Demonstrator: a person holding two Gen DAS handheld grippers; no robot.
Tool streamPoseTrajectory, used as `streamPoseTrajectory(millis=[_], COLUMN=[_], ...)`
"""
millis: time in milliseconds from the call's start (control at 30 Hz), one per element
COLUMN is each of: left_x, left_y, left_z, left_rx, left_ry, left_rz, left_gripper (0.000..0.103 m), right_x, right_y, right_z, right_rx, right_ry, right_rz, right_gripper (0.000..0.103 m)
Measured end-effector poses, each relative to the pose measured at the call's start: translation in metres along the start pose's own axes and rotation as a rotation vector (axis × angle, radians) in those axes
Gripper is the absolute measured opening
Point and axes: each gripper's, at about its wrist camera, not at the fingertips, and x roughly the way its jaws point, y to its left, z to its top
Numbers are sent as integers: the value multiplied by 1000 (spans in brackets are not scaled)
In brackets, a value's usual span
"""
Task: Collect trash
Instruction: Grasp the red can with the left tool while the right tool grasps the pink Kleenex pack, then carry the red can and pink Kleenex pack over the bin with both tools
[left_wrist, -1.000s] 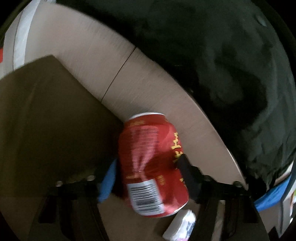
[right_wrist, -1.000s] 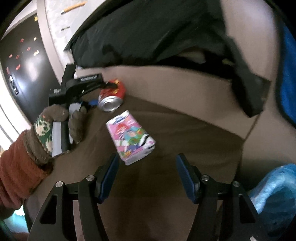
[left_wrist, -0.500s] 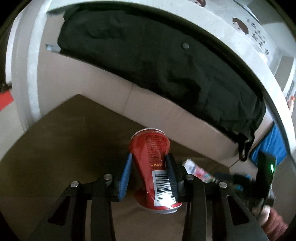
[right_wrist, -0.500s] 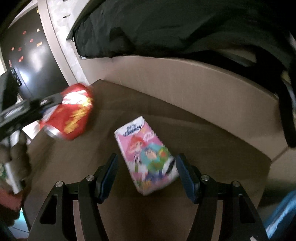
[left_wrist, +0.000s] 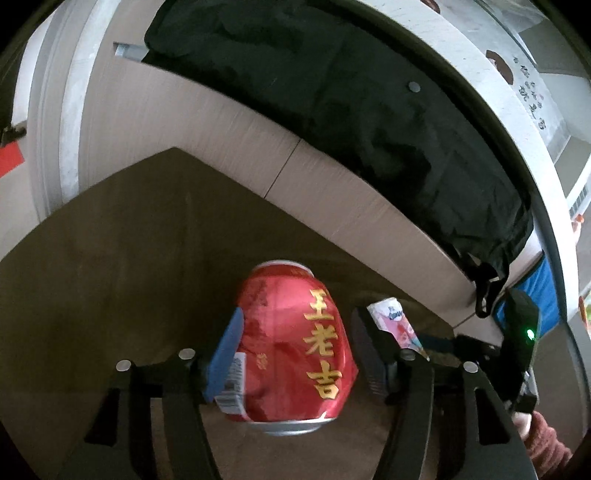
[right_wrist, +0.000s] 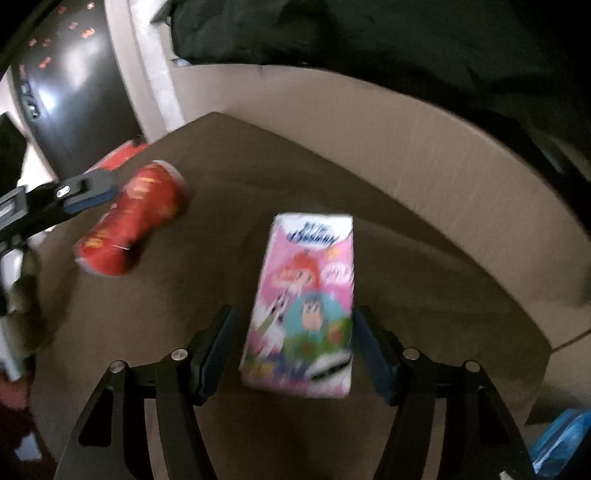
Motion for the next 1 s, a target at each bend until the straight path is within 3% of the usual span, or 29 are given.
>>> streamPoseTrajectory(millis=[100,200,300,367,667,900,967,1000], left_x=[-2,-3,1,6,35,54,57,58], left_y=[3,5,6,5,0,-10,-14,-16], left_z=[0,0,-4,-6,-13,-2,-4,-5], left_rx=[-11,-11,-16,-14,-30,-44,-65,-83], left_ry=[-5,-4,24,59,177,235,267,276], left_rz=[13,22,-2,-27,-36,19,-4,-11], left_gripper=[64,66,66,66,66,65,44,38], right_x=[12,19,14,7,-38,-56,-61,-59], right_y=[-4,-4,-2,-4,-16,-10,-10,-7], right_z=[7,11,7,3,-42,-64,-70,-66], right_rx=[39,42,54,65,141,135,136,143], right_ry=[5,-5,-6,-13,-63,-101,-112,-120], right_rz=[23,-18,-6,15,53,65,65,74], right_gripper=[62,62,48,45,45,45,45,45])
